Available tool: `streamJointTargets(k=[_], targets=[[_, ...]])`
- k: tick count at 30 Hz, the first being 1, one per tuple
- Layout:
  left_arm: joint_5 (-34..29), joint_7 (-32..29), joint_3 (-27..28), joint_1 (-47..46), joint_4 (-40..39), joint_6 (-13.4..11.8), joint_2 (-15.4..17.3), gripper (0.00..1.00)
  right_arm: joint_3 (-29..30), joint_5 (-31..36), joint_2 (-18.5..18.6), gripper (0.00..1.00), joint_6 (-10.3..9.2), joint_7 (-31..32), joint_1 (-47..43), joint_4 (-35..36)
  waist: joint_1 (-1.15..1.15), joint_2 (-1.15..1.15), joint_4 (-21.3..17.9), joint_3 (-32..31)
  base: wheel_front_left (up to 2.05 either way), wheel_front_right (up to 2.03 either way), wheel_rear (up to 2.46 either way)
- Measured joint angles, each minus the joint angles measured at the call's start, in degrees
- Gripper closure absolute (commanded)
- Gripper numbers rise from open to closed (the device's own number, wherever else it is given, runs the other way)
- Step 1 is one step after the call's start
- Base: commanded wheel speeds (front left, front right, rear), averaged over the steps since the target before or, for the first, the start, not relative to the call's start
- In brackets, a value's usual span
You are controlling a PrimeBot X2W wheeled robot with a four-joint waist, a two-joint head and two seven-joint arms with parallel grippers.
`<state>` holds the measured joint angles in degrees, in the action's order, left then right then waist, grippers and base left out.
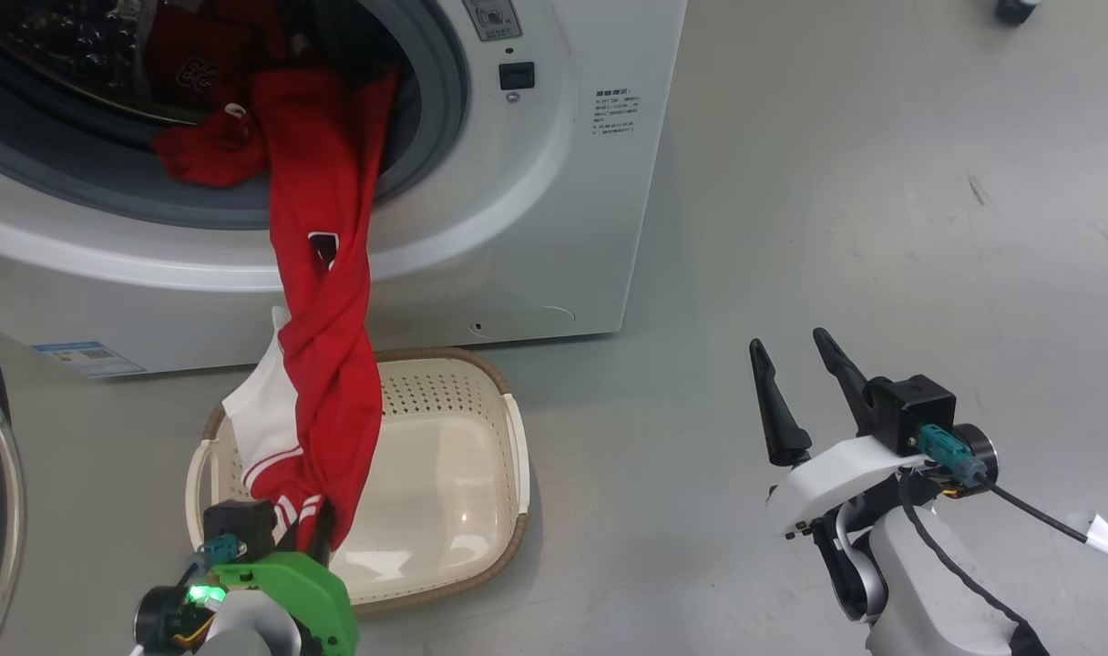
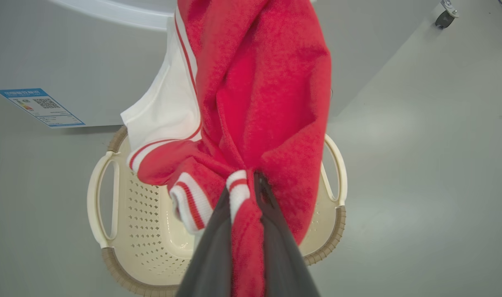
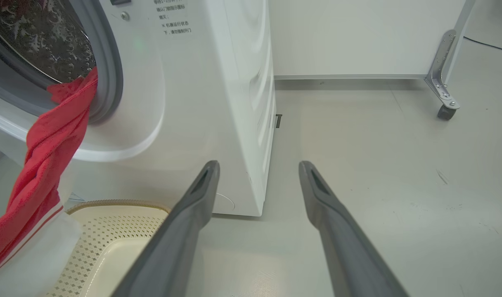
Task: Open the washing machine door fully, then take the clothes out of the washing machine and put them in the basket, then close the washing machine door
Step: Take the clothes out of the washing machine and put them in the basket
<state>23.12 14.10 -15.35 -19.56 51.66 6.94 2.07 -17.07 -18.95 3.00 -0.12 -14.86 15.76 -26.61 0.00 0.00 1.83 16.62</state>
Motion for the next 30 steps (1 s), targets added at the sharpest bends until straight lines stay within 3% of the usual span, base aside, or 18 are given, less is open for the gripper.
streamJointTargets(k=[10,25,26,27,28,29,30], targets=[[1.19,-2.21,-1.74,1.06,2.78,0.01,-0.03,1.0,-0.21,0.64,0.01,0.0,0.01,0.0,0.08,-0.01,0.0,0.0,-0.88,1.53,0.0,0.0,0.0],[3.02,-2.26,-0.16,-6.6,4.17,0.01,-0.14,1.0,0.02,1.89,0.0,0.0,-0.02,0.0,1.75,1.29,0.0,0.0,-2.56,7.02,0.0,0.0,0.0],[3.03,-2.25,0.02,-7.19,4.22,0.01,-0.13,0.93,0.08,1.9,0.01,0.0,-0.02,0.0,1.89,1.47,0.0,0.0,-2.71,7.52,0.0,0.0,0.0],[3.08,-2.22,0.24,-7.81,4.32,0.01,-0.12,0.71,0.08,1.93,0.02,0.0,-0.02,0.0,2.03,1.68,0.0,0.0,-2.87,8.06,0.0,0.0,0.0],[3.1,-2.18,0.46,-8.38,4.39,0.01,-0.11,0.31,0.07,1.96,0.01,0.0,-0.02,0.0,2.25,1.89,0.0,0.0,-3.04,8.58,0.0,0.0,0.0],[3.11,-2.15,0.7,-8.96,4.48,0.01,-0.05,0.0,0.05,1.96,0.01,0.0,-0.02,0.0,2.6,2.09,0.0,0.0,-3.2,9.11,0.0,0.0,0.0],[3.16,-2.1,0.97,-9.54,4.63,-0.03,0.02,0.0,0.07,1.96,0.01,0.0,-0.02,0.0,2.94,2.37,0.0,0.0,-3.38,9.67,0.0,0.0,0.0]])
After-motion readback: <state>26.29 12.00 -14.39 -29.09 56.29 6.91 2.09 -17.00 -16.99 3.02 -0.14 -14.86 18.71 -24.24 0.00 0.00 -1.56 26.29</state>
